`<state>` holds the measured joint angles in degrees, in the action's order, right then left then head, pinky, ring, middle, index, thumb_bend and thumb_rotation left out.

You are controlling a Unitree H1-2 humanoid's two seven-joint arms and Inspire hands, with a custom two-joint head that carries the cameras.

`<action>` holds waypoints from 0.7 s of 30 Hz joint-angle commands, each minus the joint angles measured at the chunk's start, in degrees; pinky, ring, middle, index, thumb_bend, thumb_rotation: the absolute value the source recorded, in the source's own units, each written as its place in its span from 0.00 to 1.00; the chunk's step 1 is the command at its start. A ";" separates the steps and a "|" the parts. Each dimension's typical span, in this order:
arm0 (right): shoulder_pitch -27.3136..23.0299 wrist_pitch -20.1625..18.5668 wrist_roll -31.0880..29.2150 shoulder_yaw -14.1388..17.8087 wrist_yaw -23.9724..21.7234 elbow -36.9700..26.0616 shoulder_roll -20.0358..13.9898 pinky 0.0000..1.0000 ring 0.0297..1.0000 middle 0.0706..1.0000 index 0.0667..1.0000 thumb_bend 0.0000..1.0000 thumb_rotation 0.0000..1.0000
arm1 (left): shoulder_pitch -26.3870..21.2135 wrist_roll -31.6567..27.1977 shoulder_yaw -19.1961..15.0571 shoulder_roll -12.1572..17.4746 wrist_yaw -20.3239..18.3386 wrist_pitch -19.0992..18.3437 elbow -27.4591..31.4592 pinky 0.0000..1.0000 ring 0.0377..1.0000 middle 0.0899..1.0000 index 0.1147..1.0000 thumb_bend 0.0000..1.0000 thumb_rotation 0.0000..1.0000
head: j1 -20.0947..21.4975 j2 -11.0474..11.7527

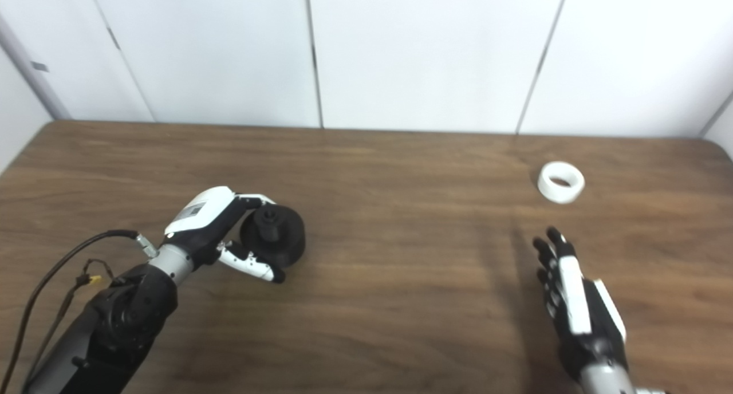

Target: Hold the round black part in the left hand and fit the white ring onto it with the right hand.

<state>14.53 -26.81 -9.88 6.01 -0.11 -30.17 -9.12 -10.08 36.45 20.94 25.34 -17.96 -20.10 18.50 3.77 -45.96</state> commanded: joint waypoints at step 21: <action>-2.01 -0.11 -1.53 -3.27 4.57 -3.05 -1.14 1.00 1.00 0.95 1.00 0.61 1.00 | 7.18 9.93 7.25 -6.13 -2.86 11.12 4.84 0.96 0.85 0.74 0.42 0.52 0.06 | 2.48 -3.57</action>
<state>13.87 -27.18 -11.36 2.84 4.11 -30.73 -9.33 -2.66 45.98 27.66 19.64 -20.27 -10.50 22.08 6.24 -49.48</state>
